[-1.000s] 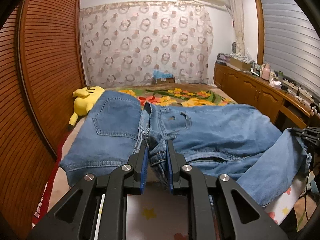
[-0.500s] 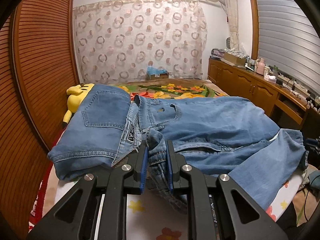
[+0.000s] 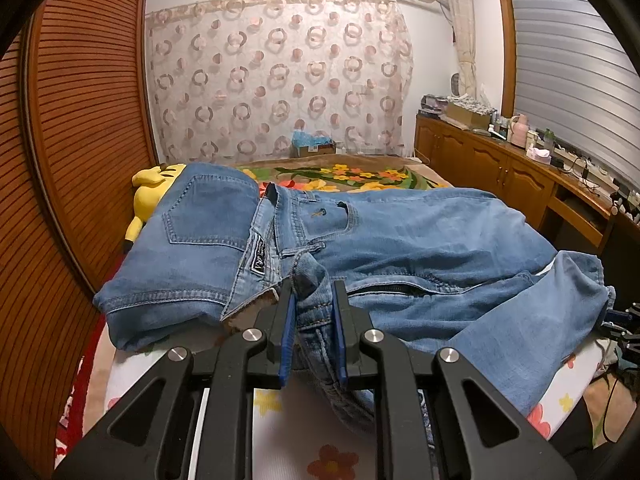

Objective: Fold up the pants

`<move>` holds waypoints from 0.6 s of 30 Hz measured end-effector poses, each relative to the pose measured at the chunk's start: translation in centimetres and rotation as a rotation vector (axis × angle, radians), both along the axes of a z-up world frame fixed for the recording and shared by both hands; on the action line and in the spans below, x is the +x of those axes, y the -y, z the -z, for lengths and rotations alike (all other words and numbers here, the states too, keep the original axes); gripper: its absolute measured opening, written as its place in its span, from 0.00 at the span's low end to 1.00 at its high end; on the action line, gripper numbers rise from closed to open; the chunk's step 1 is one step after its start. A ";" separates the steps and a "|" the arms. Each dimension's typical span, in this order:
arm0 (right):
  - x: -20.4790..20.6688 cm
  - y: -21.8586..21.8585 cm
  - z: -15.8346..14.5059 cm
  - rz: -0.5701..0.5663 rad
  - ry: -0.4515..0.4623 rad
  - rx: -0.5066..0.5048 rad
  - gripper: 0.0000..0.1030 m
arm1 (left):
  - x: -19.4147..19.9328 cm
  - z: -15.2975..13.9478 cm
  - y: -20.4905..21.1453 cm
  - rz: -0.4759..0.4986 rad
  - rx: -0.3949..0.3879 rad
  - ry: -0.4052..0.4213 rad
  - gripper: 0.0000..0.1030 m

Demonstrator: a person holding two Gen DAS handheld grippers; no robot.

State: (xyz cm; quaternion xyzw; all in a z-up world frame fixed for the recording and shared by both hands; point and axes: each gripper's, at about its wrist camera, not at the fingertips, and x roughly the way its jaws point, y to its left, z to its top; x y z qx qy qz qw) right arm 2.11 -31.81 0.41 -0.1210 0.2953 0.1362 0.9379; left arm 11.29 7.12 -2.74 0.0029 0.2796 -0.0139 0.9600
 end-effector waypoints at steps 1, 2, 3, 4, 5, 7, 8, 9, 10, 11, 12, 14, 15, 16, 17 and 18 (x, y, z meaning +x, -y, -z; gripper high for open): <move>-0.1 -0.3 0.0 -0.002 0.004 -0.013 0.34 | -0.1 0.2 0.1 -0.001 -0.003 0.000 0.17; -0.3 -0.6 0.0 -0.001 0.007 -0.023 0.34 | -0.2 0.4 0.2 -0.001 -0.004 -0.001 0.17; -0.3 -0.8 0.1 0.001 0.007 -0.030 0.34 | -0.3 0.6 0.3 0.000 -0.004 -0.002 0.17; -0.3 -0.9 0.1 0.006 0.006 -0.036 0.34 | -0.3 0.8 0.4 -0.001 -0.005 -0.004 0.17; -0.3 -1.1 0.2 0.012 0.004 -0.041 0.34 | -0.4 0.8 0.4 -0.001 -0.005 -0.004 0.17; -0.1 -1.2 0.2 0.025 0.000 -0.053 0.34 | -0.4 0.9 0.3 0.000 -0.007 -0.004 0.17; -0.1 -1.3 0.2 0.025 0.002 -0.065 0.34 | -0.5 0.9 0.3 0.006 -0.010 -0.003 0.17; 0.0 -1.4 0.2 0.023 0.002 -0.083 0.34 | -0.4 1.0 0.2 0.006 -0.012 -0.003 0.17; 0.0 -1.5 0.0 0.019 0.010 -0.101 0.24 | -0.5 0.9 0.2 -0.001 -0.008 -0.004 0.17; -0.3 -1.6 0.1 0.018 0.016 -0.108 0.13 | -0.7 0.9 0.3 -0.004 -0.011 -0.002 0.17; -0.6 -1.5 -0.1 0.012 0.021 -0.104 0.10 | -0.8 0.9 0.3 -0.004 -0.016 0.001 0.17; -0.7 -1.1 -1.0 0.017 0.042 -0.105 0.07 | -1.3 0.4 0.2 -0.004 -0.026 0.014 0.16; -0.8 -0.9 -1.6 0.027 0.059 -0.108 0.06 | -1.6 0.0 0.0 -0.001 -0.034 0.022 0.16; -0.9 -0.6 -2.1 0.035 0.074 -0.106 0.06 | -1.8 -0.2 0.1 0.001 -0.039 0.030 0.16; -1.0 -0.3 -2.9 0.046 0.093 -0.099 0.05 | -2.1 -0.4 0.0 0.002 -0.042 0.037 0.16; -1.2 0.0 -3.7 0.057 0.111 -0.094 0.05 | -2.3 -0.8 -0.1 0.002 -0.047 0.047 0.16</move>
